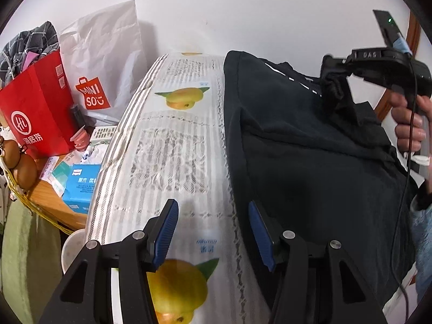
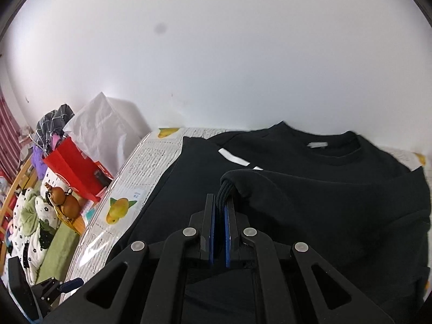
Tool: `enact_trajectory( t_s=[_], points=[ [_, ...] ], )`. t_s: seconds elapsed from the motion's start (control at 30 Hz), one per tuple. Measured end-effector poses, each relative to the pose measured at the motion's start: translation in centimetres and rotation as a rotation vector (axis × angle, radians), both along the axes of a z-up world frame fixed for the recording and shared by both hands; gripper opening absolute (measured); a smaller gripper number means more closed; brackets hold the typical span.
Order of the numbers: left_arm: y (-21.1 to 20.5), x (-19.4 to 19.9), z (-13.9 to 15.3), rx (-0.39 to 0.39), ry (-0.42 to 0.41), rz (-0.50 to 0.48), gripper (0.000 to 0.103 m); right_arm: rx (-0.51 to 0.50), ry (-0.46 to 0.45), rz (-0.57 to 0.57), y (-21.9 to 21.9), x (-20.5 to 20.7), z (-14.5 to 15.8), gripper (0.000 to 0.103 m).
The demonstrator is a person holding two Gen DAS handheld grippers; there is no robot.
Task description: Fold small clothes
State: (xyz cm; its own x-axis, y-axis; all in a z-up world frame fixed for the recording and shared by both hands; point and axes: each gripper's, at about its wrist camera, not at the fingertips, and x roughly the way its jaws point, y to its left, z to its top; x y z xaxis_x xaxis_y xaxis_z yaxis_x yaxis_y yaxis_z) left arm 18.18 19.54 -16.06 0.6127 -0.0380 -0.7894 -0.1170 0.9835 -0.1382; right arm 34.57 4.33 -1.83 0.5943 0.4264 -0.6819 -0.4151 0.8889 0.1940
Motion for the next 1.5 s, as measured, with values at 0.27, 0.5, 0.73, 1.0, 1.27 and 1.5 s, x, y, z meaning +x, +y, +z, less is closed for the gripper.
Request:
enact_trajectory(
  t_s=[0.27,0.5,0.73,1.0,1.27,1.5],
  points=[
    [-2.8,2.6,1.7,-0.011,-0.021,-0.023,0.055,0.02,-0.027,-0.039,-7.3,-1.8,-0.5,0.04],
    [-6.7,6.5,4.2,0.027,-0.066,-0.039,0.055,-0.111,0.009,-0.265,-21.1,-5.4,-3.0,0.04],
    [-9.6,9.8,4.3,0.148,-0.05,-0.035,0.055,-0.134,0.113,-0.361,-28.5,-6.6,-8.1,0.032],
    [-12.1,13.6,2.2,0.199,0.003,-0.097,0.055,-0.106,0.116,-0.387,-29.0,-4.3,-11.0,0.025],
    [-14.8,17.7,-1.4,0.338,0.018,-0.151,0.055,-0.138,0.082,-0.424,-28.9,-3.7,-11.8,0.008],
    [-14.1,17.9,0.6,0.324,-0.026,-0.112,0.011,-0.15,0.076,-0.424,-28.9,-3.6,-11.8,0.007]
  ],
)
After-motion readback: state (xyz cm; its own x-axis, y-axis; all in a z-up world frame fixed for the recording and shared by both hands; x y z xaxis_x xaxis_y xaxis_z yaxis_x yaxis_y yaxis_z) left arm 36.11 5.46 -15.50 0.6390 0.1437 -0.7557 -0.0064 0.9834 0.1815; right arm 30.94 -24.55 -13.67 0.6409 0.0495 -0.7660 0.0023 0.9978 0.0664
